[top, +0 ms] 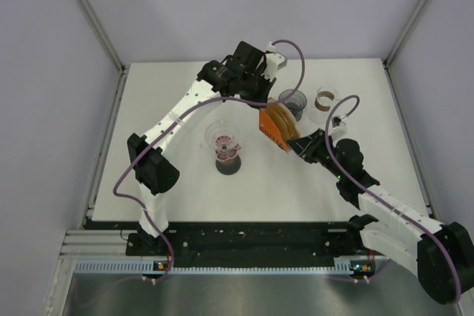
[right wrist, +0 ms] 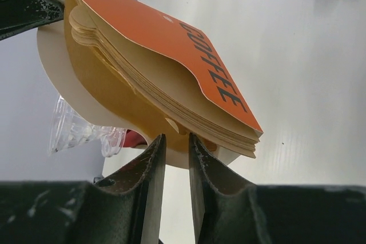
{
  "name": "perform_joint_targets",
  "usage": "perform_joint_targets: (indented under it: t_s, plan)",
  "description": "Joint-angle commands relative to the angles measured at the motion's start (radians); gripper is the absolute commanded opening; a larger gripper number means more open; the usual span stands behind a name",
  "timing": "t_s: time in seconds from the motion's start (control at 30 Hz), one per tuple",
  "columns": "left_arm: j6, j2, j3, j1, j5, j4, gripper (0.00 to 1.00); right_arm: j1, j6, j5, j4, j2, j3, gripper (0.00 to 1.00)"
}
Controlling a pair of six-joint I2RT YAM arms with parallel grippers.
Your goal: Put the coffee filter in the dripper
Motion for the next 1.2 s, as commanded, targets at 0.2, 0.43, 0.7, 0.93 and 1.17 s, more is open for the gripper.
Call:
perform_joint_targets:
  t_s: [0.2,0.43,0.7,0.93,1.17]
  plan:
    - [-0.005,-0.058,0.006,0.000,0.025,0.051,0.00,-0.008,0.022,0.019,0.054,0.004,-0.010,0.24]
    - [-0.012,-0.060,0.011,-0.002,0.027,0.050,0.00,-0.008,-0.004,-0.009,0.109,0.085,0.029,0.25]
    - [-0.010,-0.063,0.006,-0.007,0.031,0.048,0.00,-0.005,-0.044,-0.033,0.186,0.122,0.049,0.25]
    - [-0.015,-0.066,0.005,-0.008,0.048,0.047,0.00,-0.004,-0.119,-0.032,0.186,0.162,0.092,0.11]
    - [-0.002,-0.069,0.005,0.003,-0.040,0.056,0.00,0.013,-0.240,-0.030,-0.014,0.084,0.153,0.00]
